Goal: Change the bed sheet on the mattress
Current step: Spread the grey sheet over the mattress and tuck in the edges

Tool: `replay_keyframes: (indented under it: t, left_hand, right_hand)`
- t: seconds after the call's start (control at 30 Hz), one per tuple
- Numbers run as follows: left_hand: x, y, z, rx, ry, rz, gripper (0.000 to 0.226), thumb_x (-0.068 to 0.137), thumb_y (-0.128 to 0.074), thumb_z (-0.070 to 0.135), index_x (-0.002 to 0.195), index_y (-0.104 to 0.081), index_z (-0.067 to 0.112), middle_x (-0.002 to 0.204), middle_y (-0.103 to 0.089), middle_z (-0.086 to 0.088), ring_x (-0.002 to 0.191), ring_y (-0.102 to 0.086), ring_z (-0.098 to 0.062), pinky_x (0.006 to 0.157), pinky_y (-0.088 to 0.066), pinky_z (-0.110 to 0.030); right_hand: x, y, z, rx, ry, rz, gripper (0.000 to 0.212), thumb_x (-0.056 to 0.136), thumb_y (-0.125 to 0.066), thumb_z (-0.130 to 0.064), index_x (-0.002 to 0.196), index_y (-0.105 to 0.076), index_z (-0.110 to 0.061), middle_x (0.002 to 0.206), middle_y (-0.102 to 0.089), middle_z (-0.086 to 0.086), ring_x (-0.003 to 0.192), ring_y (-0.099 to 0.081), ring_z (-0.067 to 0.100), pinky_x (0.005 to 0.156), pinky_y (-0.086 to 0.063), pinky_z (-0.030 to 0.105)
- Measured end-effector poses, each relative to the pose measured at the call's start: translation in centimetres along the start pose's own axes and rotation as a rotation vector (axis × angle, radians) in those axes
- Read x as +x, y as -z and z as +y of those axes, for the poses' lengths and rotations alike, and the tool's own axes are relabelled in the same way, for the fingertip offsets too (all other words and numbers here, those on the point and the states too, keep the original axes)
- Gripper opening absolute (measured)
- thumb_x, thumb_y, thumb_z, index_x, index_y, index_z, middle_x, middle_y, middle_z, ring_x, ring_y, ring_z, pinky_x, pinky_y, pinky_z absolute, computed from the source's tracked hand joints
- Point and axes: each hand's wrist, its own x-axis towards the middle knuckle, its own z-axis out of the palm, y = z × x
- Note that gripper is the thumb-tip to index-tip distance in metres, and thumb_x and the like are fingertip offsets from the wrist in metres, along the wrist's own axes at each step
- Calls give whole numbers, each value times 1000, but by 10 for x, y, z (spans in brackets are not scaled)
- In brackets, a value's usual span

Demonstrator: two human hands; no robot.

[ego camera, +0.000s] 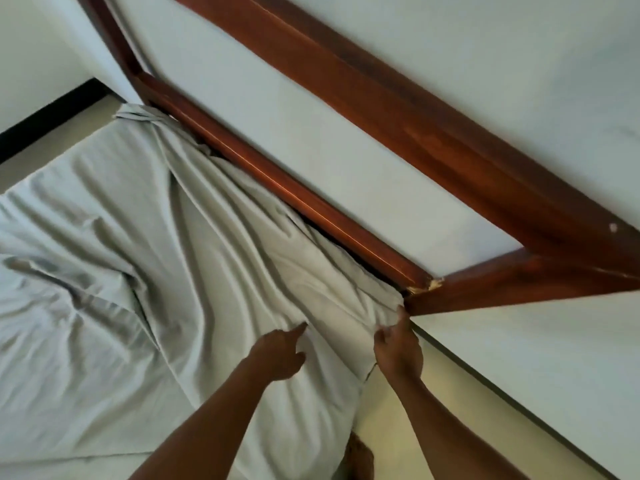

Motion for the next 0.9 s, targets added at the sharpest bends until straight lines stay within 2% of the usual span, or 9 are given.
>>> replay_keyframes:
  t: [0.1,0.2,0.3,0.4,0.5,0.53,0.67,0.77,0.9]
  left_hand:
    - [10,-1,18,152,-7,80,70,99,-49,47,160,-14,36,131,-63,-10,122,-59,-29,100,-47,-38]
    - [17,0,38,254,61,245,57,99,-45,39,155,-32,32,128,-63,-10,115,-63,-29,91,-49,-36]
    - [16,-7,57,150,128,400,42,98,-44,25,139,-53,28,106,-70,-6,99,-67,-28,74,-45,-31]
    - [16,-15,72,88,53,477,39,97,-45,24,134,-58,26,100,-72,-5,93,-68,-30,72,-46,-32]
    - [19,-26,76,26,-123,557,39,95,-50,21,132,-61,24,99,-73,-4,90,-70,-28,73,-52,-32]
    - [21,-30,76,1,-170,567,39,93,-53,18,131,-62,22,99,-73,-4,89,-70,-28,73,-55,-33]
    - [15,-50,71,-1,-204,576,40,89,-58,9,128,-65,17,103,-71,-6,96,-65,-29,70,-57,-37]
    - [4,-70,63,15,-175,566,41,87,-61,7,128,-65,14,115,-70,-7,108,-62,-29,75,-59,-39]
    - [-25,-102,42,154,-117,472,52,85,-62,9,137,-58,13,141,-56,-16,130,-52,-35,93,-55,-44]
  right_hand:
    - [10,-7,3,12,-66,22,44,98,-63,-27,137,-48,-13,113,-72,14,102,-70,34,74,-54,39]
    - [24,-13,1,-1,39,-22,19,97,-61,-22,111,-63,-10,101,-73,14,98,-69,34,75,-55,39]
    - [30,0,20,151,91,-45,20,93,-61,-28,99,-69,-11,85,-74,9,80,-71,25,73,-57,37]
    - [57,27,67,411,-155,128,36,85,-51,-43,86,-67,-11,72,-73,7,61,-72,24,62,-63,45]
    - [80,43,96,434,-297,201,33,85,-63,-39,100,-72,-11,97,-76,10,83,-74,31,77,-63,49]
    - [79,47,91,451,-306,159,30,87,-68,-32,111,-71,-14,107,-74,9,93,-73,33,83,-61,50]
    - [34,42,61,428,-317,33,64,91,-68,-11,150,-41,-11,132,-65,18,118,-64,38,97,-52,45]
    - [-7,18,52,370,-408,-99,54,95,-66,-29,141,-48,-6,126,-68,19,116,-64,38,88,-50,39]
    - [-43,-23,50,119,-230,-453,57,89,-54,-67,96,-70,-13,94,-73,6,89,-70,27,72,-55,34]
